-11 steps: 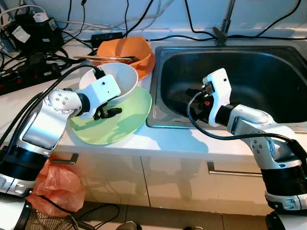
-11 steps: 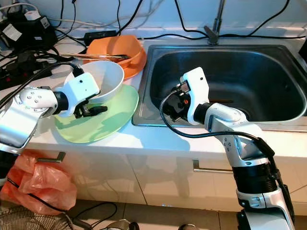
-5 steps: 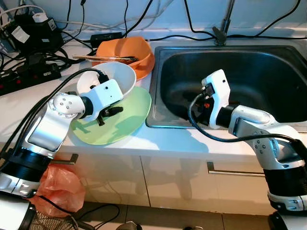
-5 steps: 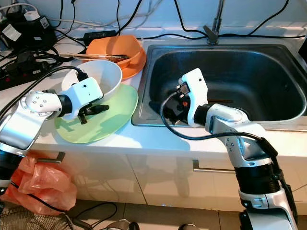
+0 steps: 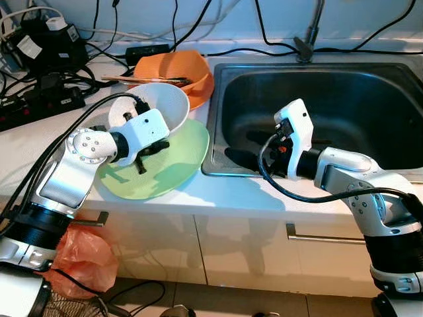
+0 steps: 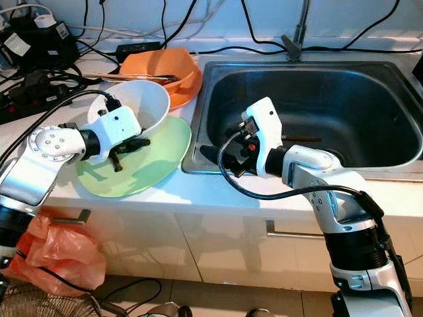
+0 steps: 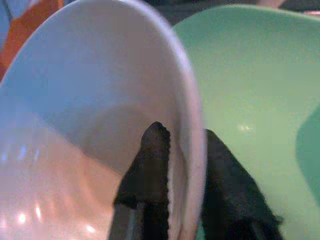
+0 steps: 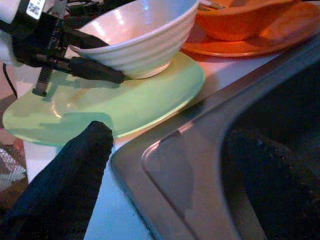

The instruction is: Kitchen organization

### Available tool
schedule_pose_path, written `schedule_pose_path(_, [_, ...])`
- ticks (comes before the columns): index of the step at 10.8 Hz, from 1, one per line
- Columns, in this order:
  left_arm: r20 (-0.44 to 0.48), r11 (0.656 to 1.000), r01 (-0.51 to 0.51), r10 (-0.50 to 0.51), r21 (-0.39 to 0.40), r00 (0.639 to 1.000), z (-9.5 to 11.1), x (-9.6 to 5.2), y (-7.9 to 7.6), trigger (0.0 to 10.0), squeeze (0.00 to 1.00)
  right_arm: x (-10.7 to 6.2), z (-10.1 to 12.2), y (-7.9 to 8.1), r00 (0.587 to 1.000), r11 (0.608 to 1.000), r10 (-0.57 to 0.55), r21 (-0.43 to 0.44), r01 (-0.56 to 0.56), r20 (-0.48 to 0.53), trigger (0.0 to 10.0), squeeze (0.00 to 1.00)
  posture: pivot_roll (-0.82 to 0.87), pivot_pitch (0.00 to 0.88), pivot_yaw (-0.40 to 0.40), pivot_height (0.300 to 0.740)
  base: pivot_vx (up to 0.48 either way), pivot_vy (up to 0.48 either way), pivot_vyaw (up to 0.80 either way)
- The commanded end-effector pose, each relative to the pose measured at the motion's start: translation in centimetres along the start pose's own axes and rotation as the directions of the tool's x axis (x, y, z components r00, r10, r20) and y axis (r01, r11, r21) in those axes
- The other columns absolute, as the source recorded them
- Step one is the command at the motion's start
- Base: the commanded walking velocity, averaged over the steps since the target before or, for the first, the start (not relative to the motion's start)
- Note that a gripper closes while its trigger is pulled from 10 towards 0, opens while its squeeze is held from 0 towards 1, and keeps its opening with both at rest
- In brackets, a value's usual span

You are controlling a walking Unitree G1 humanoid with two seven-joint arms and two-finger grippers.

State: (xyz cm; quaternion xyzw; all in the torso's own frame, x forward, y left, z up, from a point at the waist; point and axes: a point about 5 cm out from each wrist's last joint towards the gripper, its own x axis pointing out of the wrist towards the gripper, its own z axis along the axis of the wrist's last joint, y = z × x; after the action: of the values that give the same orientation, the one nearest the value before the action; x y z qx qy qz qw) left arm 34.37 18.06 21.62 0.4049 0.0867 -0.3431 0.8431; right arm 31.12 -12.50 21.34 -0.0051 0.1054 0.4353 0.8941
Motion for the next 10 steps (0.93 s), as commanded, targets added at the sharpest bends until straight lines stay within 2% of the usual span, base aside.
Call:
schedule_pose_path(1, [-0.011,1.000,-0.016,0.016,-0.005,1.000,-0.7,-0.1,0.2,0.0,0.00,-0.1,0.0,0.4,1.000,1.000,0.021,-0.005,-0.021,-0.005,10.0,0.00,0.02,0.097,0.083,0.740,0.000,0.000,0.00])
schedule_pose_path(3, [-0.001,0.999,-0.040,0.040,0.020,0.999,-0.8,-0.1,0.4,0.0,0.00,-0.1,-0.1,0.5,1.000,1.000,0.021,-0.004,-0.021,-0.008,10.0,0.00,0.02,0.097,0.084,0.740,0.000,0.000,0.00])
schedule_pose_path(5, [0.003,1.000,-0.014,0.014,0.021,1.000,-1.2,-0.1,0.1,0.0,0.00,0.0,-0.1,0.5,1.000,1.000,0.020,-0.004,-0.020,-0.006,10.0,0.00,0.03,0.093,0.086,0.740,0.000,0.000,0.00])
schedule_pose_path(7, [0.043,0.997,-0.066,0.064,0.045,0.997,-0.9,-0.1,0.5,0.0,0.00,0.0,-0.2,0.5,1.000,1.000,0.019,-0.004,-0.019,-0.005,10.0,0.00,0.03,0.092,0.087,0.740,0.000,0.000,0.00])
schedule_pose_path(8, [0.122,0.978,-0.163,0.147,0.134,0.982,0.1,0.0,0.9,0.0,0.00,0.0,-0.2,0.4,1.000,1.000,0.011,-0.003,-0.011,-0.002,10.0,0.00,0.03,0.090,0.088,0.740,0.000,0.000,0.00])
schedule_pose_path(9, [0.243,0.936,-0.271,0.215,0.225,0.946,1.6,0.1,0.7,0.0,0.00,0.1,0.0,0.1,1.000,1.000,-0.011,0.009,0.011,0.014,10.0,0.00,0.03,0.091,0.086,0.740,0.000,0.000,0.00])
schedule_pose_path(10, [0.330,0.903,-0.340,0.247,0.263,0.911,2.7,0.3,-0.1,0.0,0.00,0.1,0.5,-0.4,0.998,0.999,-0.043,0.033,0.041,0.047,10.0,0.00,0.03,0.090,0.085,0.740,0.000,0.000,0.00])
